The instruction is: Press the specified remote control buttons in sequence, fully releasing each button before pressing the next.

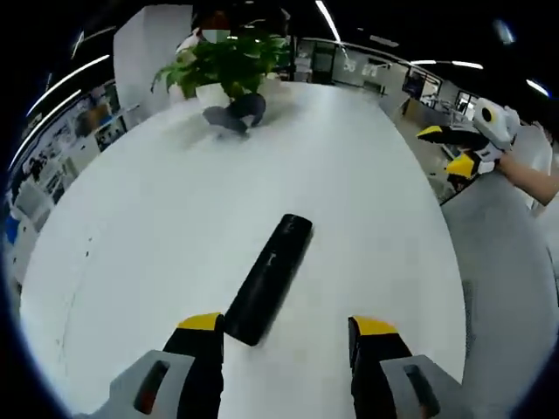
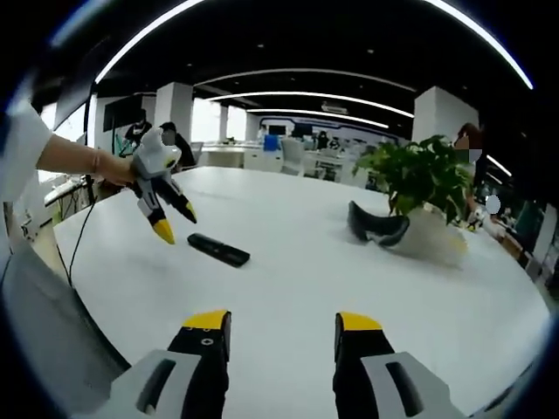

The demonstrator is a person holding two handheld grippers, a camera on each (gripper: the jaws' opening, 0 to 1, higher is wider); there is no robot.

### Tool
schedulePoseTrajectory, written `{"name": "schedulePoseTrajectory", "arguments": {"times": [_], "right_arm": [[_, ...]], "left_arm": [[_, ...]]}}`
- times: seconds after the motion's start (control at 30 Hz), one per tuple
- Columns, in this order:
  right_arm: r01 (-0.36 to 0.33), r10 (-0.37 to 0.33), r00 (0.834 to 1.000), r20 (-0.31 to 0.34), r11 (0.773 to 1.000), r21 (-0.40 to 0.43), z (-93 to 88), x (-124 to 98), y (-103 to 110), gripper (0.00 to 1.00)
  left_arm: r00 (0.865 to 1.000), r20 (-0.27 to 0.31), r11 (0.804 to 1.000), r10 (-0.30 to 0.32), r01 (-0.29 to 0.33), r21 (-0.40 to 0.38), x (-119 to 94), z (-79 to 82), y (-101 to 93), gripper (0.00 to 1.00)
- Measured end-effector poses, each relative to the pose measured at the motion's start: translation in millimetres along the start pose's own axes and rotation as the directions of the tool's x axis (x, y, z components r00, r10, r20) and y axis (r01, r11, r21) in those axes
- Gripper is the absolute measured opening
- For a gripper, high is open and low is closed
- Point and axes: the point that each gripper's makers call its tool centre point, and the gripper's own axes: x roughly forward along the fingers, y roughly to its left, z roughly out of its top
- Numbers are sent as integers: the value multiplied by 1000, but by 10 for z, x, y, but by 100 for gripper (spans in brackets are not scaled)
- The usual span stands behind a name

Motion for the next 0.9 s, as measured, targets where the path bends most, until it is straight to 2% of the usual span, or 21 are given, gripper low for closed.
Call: {"name": "schedulePoseTrajectory", "arguments": {"times": [0.07, 0.23, 0.27, 0.37, 0.5, 0.53, 0.6, 0.7, 0.73, 0.77, 0.83, 0.9], "right_arm": [[8, -8, 1000, -12, 1000, -8, -18, -1, -11, 44], [17, -18, 999, -26, 1000, -13, -52, -1, -33, 43], [19, -20, 999, -30, 1000, -13, -57, -2, -39, 42], [23, -23, 999, -31, 1000, -12, -61, -2, -50, 41], [13, -14, 999, -33, 1000, -14, -63, 3, -31, 39], [12, -13, 999, -37, 1000, -20, -70, 5, -29, 39], [12, -14, 999, -43, 1000, -26, -79, 7, -29, 38], [13, -14, 999, -46, 1000, -27, -84, 8, -30, 38], [13, -14, 999, -44, 1000, -27, -81, 4, -30, 38], [13, -14, 999, -41, 1000, -26, -75, 1, -30, 38], [10, -11, 999, -38, 1000, -25, -71, 0, -28, 37], [6, -7, 999, -39, 1000, -27, -72, 3, -19, 36]], "left_arm": [[998, -60, 1000, -11, 13, 28, 76, -64, 69, 53], [991, -131, 998, -27, 35, 57, 184, -88, 139, 50], [985, -171, 995, -34, 50, 91, 198, -116, 152, 50], [975, -221, 988, -26, 58, 140, 243, -132, 192, 47], [971, -236, 984, -46, 85, 159, 341, -102, 188, 40], [972, -236, 982, -16, 59, 178, 333, -79, 248, 36], [973, -230, 984, -26, 65, 165, 342, -43, 265, 26], [967, -251, 984, -33, 75, 159, 345, -54, 269, 25], [965, -261, 981, -27, 76, 180, 346, -63, 263, 25], [961, -278, 966, -10, 81, 244, 346, -62, 257, 25], [958, -286, 956, -8, 91, 280, 356, -58, 230, 24], [961, -278, 959, -7, 86, 272, 349, -67, 221, 24]]}}
